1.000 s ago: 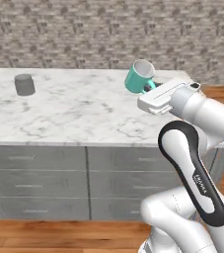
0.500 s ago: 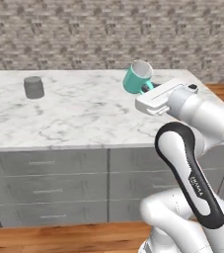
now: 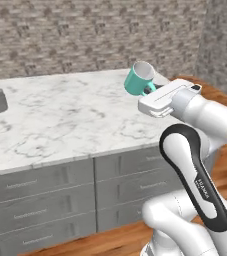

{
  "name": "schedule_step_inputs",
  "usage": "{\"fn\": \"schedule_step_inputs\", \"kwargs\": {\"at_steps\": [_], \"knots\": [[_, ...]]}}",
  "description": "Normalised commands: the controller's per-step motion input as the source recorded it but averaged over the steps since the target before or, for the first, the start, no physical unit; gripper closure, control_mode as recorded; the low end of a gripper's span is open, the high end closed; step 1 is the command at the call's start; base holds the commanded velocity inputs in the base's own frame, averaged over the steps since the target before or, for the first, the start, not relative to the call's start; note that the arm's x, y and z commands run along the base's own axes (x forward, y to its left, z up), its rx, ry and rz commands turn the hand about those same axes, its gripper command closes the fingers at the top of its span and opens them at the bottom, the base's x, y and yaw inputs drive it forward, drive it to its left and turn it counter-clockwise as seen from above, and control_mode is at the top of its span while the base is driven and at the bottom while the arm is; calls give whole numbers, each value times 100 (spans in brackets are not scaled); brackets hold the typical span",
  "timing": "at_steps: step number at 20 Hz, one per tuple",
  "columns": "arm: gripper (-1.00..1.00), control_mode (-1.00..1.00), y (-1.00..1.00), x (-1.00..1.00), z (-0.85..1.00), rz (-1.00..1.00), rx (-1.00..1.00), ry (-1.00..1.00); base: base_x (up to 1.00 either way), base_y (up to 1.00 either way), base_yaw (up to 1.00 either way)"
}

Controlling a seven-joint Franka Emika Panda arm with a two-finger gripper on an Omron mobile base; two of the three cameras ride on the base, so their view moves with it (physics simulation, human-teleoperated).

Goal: Open the cabinet directly in front. Then move the liquor and the mug to the dining counter with the jar on it.

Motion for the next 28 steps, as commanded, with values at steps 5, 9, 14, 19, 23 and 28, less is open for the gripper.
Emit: {"fn": "schedule_step_inputs", "kwargs": {"at_steps": [5,9,14,19,23,28], "knots": [[100,100,0,0,0,0,0,0,0,45,-23],[100,100,0,0,0,0,0,0,-6,56,5],[100,100,0,0,0,0,0,0,1,82,6],[100,100,0,0,0,0,0,0,38,9,-1],[100,100,0,0,0,0,0,0,83,0,0],[100,100,0,0,0,0,0,0,78,8,0]]}}
